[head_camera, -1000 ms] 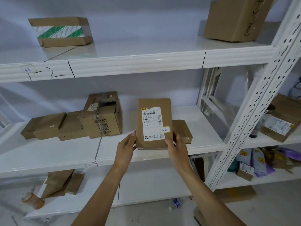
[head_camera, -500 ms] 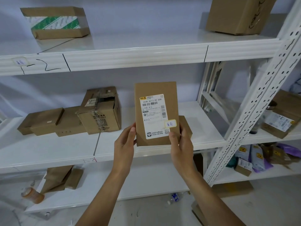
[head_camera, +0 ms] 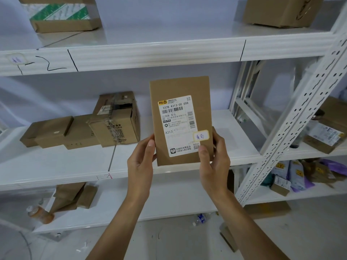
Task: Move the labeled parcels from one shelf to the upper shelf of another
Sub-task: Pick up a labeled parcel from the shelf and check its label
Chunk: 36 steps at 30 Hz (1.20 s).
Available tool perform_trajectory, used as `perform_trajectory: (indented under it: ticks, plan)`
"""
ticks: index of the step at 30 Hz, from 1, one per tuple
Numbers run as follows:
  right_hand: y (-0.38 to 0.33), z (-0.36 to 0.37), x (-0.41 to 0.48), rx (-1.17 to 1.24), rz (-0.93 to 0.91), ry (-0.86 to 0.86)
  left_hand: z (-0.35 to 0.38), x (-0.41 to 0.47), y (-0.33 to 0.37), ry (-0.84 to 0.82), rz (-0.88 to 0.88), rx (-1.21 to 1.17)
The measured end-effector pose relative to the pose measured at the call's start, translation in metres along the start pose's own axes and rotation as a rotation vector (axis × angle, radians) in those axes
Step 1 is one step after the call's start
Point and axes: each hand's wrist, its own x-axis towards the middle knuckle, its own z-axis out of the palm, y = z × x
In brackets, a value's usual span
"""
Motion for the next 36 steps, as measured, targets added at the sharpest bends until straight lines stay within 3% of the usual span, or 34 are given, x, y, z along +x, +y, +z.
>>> perform_trajectory:
  ticks: [10, 21, 36]
  plan:
    - [0.001, -0.002, 0.001, -0.011, 0.022, -0.036, 0.002, 0.0, -0.001, -0.008, -0.012, 0.007]
    - [0.006, -0.012, 0.011, -0.044, 0.11, -0.331, -0.002, -0.008, -0.003, 0.027, -0.063, 0.036]
    - [0.0, 0.002, -0.013, -0.094, 0.186, -0.606, -0.042, -0.064, -0.002, 0.235, -0.145, 0.073]
